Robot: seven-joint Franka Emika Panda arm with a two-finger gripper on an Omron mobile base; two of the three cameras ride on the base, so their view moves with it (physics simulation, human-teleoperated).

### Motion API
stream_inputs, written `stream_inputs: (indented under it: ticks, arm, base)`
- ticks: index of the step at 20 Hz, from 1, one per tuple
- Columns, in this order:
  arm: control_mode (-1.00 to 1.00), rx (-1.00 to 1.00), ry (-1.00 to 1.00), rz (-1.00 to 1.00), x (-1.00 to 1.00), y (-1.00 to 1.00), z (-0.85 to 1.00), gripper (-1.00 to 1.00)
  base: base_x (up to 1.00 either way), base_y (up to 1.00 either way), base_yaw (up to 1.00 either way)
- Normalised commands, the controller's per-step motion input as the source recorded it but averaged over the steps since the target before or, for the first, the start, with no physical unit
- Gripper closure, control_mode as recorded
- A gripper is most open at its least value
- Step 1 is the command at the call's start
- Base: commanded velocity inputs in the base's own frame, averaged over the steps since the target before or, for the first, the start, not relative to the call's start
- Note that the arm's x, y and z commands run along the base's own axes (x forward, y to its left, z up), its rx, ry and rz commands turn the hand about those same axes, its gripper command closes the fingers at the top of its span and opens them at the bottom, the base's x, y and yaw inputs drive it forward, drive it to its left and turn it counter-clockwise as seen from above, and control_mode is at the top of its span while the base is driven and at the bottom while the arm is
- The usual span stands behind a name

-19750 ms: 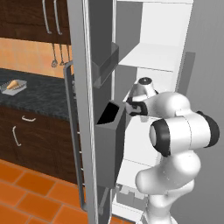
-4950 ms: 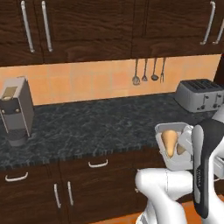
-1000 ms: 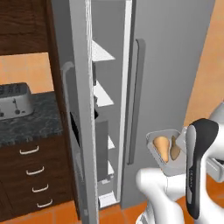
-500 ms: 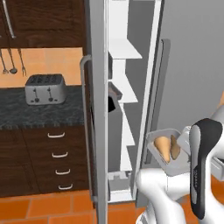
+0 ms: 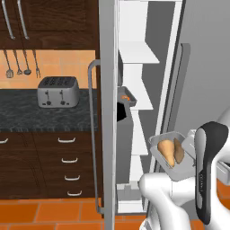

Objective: Take the meat container that has the shrimp and place it on the second highest rack of the freezer. Then take the vegetable container that has the sweet potato and squash and place it on the highest rack of the freezer.

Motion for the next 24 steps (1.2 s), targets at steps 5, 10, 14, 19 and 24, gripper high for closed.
stream_inputs:
  ticks: [5,10,14,19,24]
  arm:
    - [1.0,0.0,0.0,0.0,0.0,0.0,0.0,1.0]
    - [1.0,0.0,0.0,0.0,0.0,0.0,0.0,1.0]
    - [1.0,0.0,0.0,0.0,0.0,0.0,0.0,1.0]
    - [1.0,0.0,0.0,0.0,0.0,0.0,0.0,1.0]
    - [1.0,0.0,0.0,0.0,0.0,0.0,0.0,1.0]
  base:
    - [0.46,-0.2,0.13]
    - [-0.08,-0.41,0.06]
    - [0.19,-0.07,0.03]
    - [0.56,-0.09,0.04]
    - [0.59,-0.1,0.0]
